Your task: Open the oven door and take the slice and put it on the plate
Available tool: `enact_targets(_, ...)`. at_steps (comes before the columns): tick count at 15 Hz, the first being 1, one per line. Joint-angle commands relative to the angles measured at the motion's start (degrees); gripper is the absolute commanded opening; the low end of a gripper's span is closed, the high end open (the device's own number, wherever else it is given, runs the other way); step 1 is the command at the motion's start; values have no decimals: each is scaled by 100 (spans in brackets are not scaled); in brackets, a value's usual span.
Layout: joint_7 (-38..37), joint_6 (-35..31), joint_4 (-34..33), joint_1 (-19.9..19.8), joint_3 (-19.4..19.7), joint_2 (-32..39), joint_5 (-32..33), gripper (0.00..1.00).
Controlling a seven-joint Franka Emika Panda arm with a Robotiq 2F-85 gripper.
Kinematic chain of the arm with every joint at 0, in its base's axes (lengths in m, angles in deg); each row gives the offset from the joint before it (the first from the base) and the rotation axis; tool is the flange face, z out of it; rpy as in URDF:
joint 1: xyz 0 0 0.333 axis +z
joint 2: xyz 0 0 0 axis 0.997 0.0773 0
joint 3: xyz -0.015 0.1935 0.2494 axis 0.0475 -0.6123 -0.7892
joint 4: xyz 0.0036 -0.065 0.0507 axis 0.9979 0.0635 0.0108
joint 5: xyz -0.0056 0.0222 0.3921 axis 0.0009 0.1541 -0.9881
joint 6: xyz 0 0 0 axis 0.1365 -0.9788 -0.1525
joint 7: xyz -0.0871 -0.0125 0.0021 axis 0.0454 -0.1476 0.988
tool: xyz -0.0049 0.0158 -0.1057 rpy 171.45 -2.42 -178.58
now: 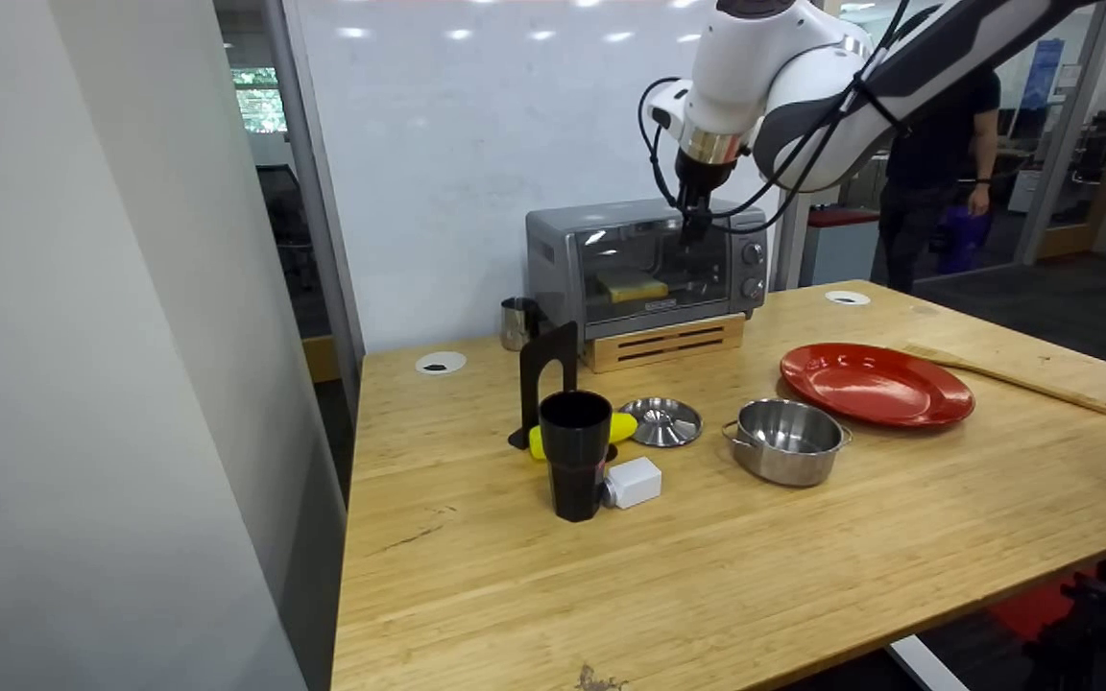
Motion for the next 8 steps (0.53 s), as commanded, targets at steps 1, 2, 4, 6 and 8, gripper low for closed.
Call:
enact_targets(1, 43, -223, -24, -72, -11, -2, 143, 50)
enact_targets(2, 67, -256, -1, -80, -16, -44, 129, 43)
enact_targets(4, 101, -345, 47, -96, -22, -136, 107, 29)
enact_targets(6, 122, -428, 93, -114, -26, -223, 69, 16)
enact_targets(8, 156, -444, 164, -132, -48, -321, 5, 3)
